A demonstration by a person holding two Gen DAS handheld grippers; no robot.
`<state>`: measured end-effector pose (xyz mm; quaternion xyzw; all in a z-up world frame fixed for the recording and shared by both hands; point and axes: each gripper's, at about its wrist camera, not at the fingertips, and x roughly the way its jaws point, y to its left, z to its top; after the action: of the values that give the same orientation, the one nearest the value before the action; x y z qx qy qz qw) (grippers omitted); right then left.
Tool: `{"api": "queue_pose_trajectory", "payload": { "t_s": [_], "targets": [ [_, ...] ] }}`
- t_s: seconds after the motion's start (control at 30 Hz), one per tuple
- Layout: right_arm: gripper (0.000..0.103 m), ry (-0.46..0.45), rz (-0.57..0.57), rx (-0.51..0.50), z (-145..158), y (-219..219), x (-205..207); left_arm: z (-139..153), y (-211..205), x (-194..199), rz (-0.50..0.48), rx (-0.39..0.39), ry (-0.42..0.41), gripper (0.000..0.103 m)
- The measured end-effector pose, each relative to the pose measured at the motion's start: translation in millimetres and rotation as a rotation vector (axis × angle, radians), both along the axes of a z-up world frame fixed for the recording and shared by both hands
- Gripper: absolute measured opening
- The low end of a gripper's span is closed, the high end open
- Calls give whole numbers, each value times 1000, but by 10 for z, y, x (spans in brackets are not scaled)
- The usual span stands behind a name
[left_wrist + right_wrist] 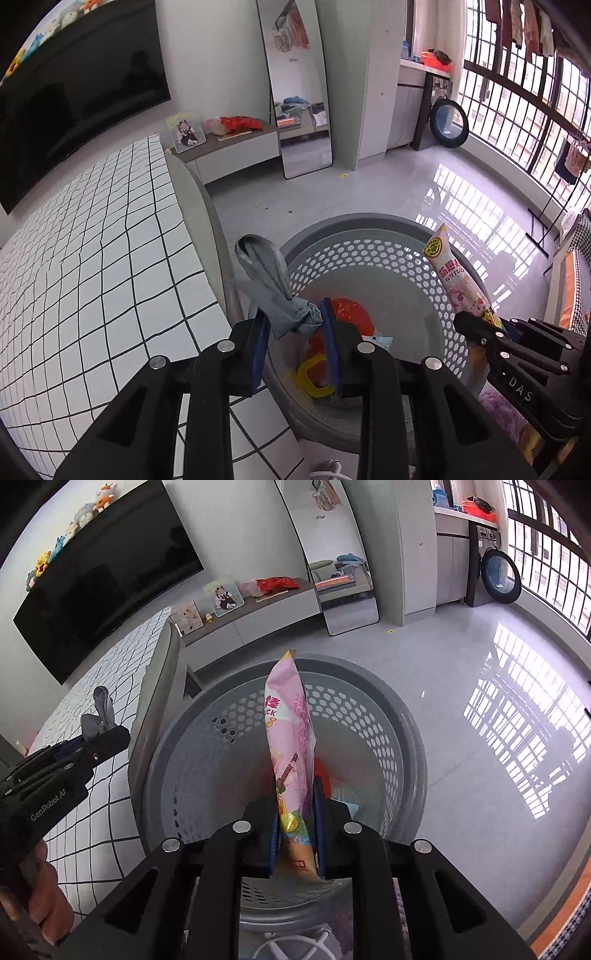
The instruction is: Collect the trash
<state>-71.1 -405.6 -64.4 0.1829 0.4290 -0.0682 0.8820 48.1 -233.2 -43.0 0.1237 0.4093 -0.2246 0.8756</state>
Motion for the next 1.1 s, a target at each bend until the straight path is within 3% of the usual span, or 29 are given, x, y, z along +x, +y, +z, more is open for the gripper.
{"api": "queue_pose_trajectory", "payload": {
  "t_s": [0.03, 0.07, 0.1, 0.13, 0.17, 0.37, 0.5, 0.87, 1.1],
  "targets": [
    [21, -4, -1, -1, 8, -1, -2, -7, -19, -3, 0, 3, 0, 35],
    [32, -12, -5, -2, 21, -19, -25, -11, -36, -17, 1, 6, -1, 38],
    [44, -22, -9, -1, 32, -30, -43, -9, -49, -21, 4, 7, -4, 48],
    [48, -32, -12, 4, 40, -39, -61, -2, -44, -29, 9, 7, -10, 62],
    [49, -36, -14, 8, 46, -54, -64, 10, -46, -32, 12, 6, -19, 65],
    [50, -31, -27, 12, 31, -70, -103, 44, -63, -51, 14, 7, -23, 68],
    [55, -34, -31, -1, 46, -60, -104, 85, -50, -76, 20, 7, -38, 77],
    [58, -39, -41, -31, 102, -14, -124, 173, 18, -135, 40, 2, -62, 87],
    [65, -48, -45, -47, 147, 14, -150, 221, 107, -148, 65, -6, -77, 96]
  ]
}}
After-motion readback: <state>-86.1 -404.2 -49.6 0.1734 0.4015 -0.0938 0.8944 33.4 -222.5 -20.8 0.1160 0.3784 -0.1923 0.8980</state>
